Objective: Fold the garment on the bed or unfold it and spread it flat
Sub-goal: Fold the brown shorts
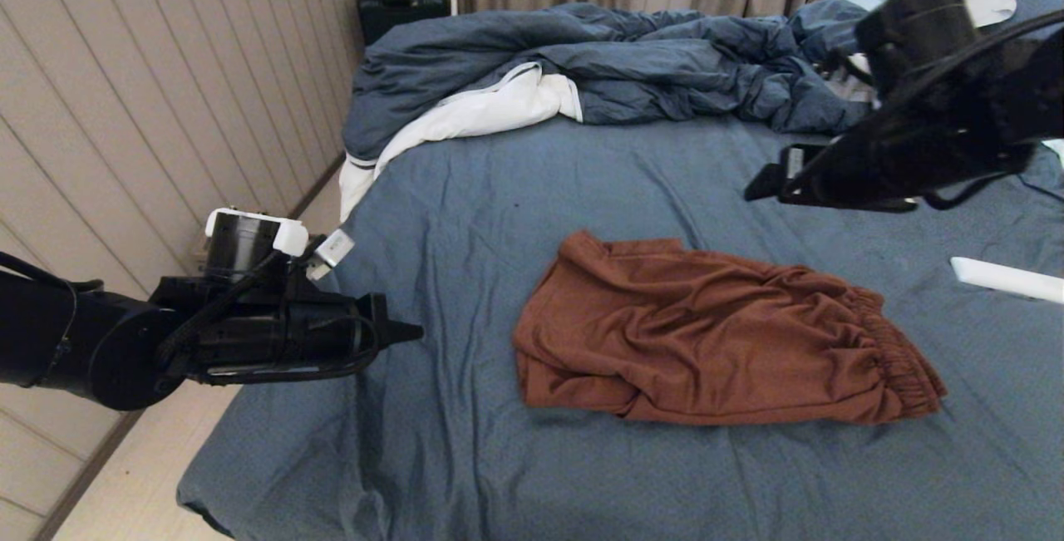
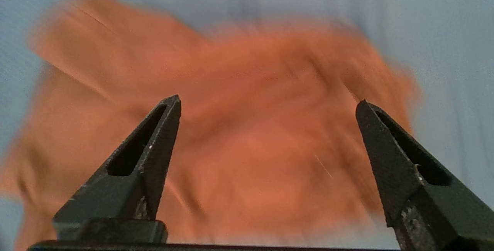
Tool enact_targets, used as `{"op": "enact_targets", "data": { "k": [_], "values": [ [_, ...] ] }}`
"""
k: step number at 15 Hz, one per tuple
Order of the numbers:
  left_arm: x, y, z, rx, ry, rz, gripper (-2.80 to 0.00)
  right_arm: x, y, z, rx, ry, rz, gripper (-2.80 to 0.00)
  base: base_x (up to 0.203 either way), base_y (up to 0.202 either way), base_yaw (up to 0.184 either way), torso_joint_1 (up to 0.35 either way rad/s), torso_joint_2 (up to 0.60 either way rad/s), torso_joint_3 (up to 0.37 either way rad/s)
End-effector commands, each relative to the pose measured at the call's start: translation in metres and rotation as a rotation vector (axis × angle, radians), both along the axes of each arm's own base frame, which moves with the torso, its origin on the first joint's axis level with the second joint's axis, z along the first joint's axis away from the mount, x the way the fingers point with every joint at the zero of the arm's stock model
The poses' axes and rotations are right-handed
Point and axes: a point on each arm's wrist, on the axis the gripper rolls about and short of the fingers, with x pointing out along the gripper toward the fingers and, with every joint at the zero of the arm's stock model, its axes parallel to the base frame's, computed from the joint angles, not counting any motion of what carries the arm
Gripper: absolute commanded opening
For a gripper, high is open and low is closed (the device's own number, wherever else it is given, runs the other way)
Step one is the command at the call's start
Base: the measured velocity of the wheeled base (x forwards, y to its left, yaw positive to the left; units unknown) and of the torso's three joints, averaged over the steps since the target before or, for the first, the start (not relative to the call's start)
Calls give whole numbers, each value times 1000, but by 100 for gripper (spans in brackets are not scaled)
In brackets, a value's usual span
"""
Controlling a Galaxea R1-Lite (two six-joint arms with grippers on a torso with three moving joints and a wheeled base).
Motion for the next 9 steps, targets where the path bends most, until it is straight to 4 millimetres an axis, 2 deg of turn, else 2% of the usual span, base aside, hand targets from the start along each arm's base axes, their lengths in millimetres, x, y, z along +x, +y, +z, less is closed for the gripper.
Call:
{"op": "enact_targets", "data": {
  "k": [1, 4, 6, 7, 9],
  "values": [
    [1, 0, -1, -2, 4, -1, -280, -40, -50, 11, 126, 104, -31, 0, 0, 0, 0, 0, 0, 0],
    [1, 0, -2, -2, 7, -2, -280, -61, -99, -3, 212, 243, -72, 0, 0, 0, 0, 0, 0, 0],
    [3, -1, -5, 3, 16, -2, -280, -63, -124, -19, 234, 317, -85, 0, 0, 0, 0, 0, 0, 0],
    [3, -1, -7, 5, 20, -2, -280, -58, -133, -35, 237, 380, -71, 0, 0, 0, 0, 0, 0, 0],
    [4, -1, -7, 4, 20, -1, -280, -51, -139, -55, 238, 452, -54, 0, 0, 0, 0, 0, 0, 0]
  ]
}}
